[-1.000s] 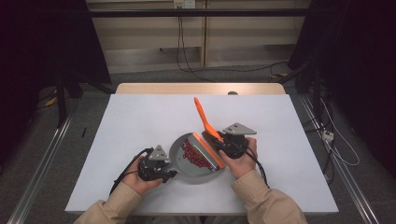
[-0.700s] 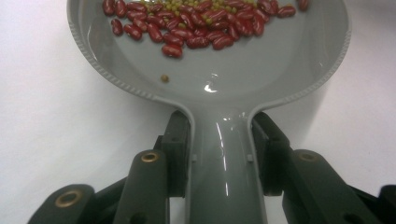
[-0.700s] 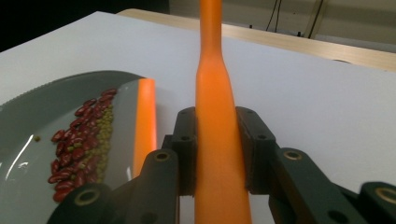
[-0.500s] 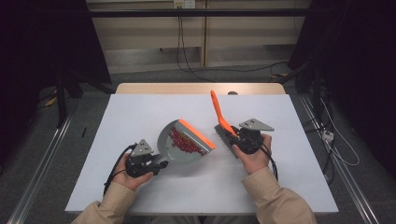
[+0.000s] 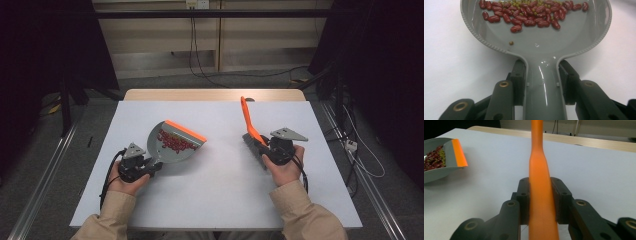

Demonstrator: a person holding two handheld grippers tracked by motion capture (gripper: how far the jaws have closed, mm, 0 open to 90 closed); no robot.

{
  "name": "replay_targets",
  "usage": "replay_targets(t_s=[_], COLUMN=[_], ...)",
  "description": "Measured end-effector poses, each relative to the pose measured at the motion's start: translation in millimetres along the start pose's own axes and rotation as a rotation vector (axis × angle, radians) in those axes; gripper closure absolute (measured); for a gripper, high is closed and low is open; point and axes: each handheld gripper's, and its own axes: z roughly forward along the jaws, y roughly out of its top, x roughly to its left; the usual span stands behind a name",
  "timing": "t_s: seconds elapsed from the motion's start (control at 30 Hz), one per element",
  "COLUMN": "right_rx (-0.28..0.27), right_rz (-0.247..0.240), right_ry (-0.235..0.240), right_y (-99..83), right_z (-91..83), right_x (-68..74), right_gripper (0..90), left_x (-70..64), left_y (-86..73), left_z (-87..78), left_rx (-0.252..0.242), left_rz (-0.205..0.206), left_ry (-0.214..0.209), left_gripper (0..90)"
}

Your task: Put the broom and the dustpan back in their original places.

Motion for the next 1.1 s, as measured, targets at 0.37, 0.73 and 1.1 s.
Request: replay_targets(t_s=[0.37, 0.73, 1.1], right_rx=[-0.005, -0.009, 0.010], right_rz=[0.015, 0.035, 0.024], right_ry=[-0.052, -0.128, -0.200], right_y=[-4.3, -7.0, -14.5], right_z=[-10.2, -20.1, -22.3], right_x=[-21.4, -47.5, -62.0], right_gripper=[71.4, 71.4, 71.3], left_x=[21.5, 33.4, 33.4], left_y=[-5.0, -8.8, -11.1], left_z=[-2.4, -1.9, 1.3], left_rx=[0.019, 0.045, 0.060], left_rz=[-0.080, -0.141, -0.162], left_ry=[0.088, 0.134, 0.159], left_gripper=[63.3, 63.3, 62.8])
